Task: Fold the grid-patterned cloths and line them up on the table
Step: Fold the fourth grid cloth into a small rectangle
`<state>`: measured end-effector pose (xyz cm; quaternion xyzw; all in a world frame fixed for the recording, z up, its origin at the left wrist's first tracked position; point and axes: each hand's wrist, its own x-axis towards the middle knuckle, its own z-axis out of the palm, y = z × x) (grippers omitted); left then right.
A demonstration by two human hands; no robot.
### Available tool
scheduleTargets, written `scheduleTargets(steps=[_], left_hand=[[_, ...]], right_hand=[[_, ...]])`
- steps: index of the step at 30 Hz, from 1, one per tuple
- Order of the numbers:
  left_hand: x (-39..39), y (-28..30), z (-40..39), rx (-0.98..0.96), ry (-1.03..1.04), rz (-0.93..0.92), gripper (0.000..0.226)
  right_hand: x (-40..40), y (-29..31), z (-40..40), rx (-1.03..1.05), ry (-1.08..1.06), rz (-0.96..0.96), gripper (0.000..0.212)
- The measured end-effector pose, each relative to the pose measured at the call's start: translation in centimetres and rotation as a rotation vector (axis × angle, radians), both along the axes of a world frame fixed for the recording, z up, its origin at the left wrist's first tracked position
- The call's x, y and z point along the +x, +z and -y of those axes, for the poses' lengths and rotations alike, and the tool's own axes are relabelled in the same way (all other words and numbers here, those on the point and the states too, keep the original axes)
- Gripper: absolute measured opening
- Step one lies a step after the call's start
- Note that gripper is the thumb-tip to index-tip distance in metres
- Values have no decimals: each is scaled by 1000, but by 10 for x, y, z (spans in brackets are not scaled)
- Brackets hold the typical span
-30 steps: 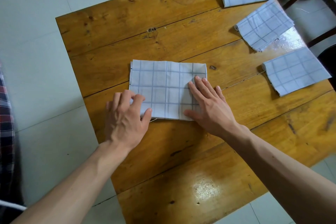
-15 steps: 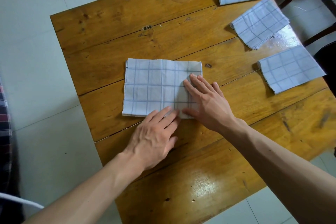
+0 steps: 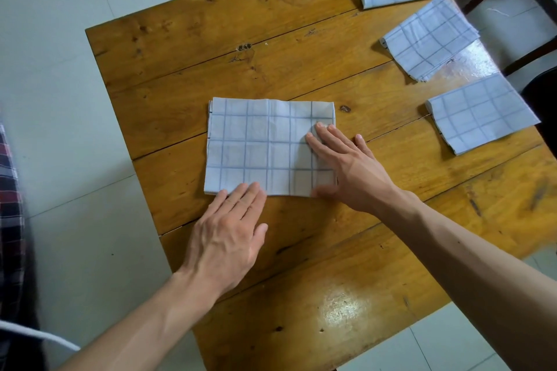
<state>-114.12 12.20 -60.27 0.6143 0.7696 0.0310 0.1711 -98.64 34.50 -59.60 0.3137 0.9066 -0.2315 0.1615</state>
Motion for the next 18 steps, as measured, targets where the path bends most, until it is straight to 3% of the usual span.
scheduleTargets(steps=[11,18], left_hand=[[-29,1,30,-36,173,-38,57],[-31,3,26,-2,200,-21,56]], right_hand=[[2,0,-11,-43,61,52,113],[-7,4,-20,-2,67,118,135]])
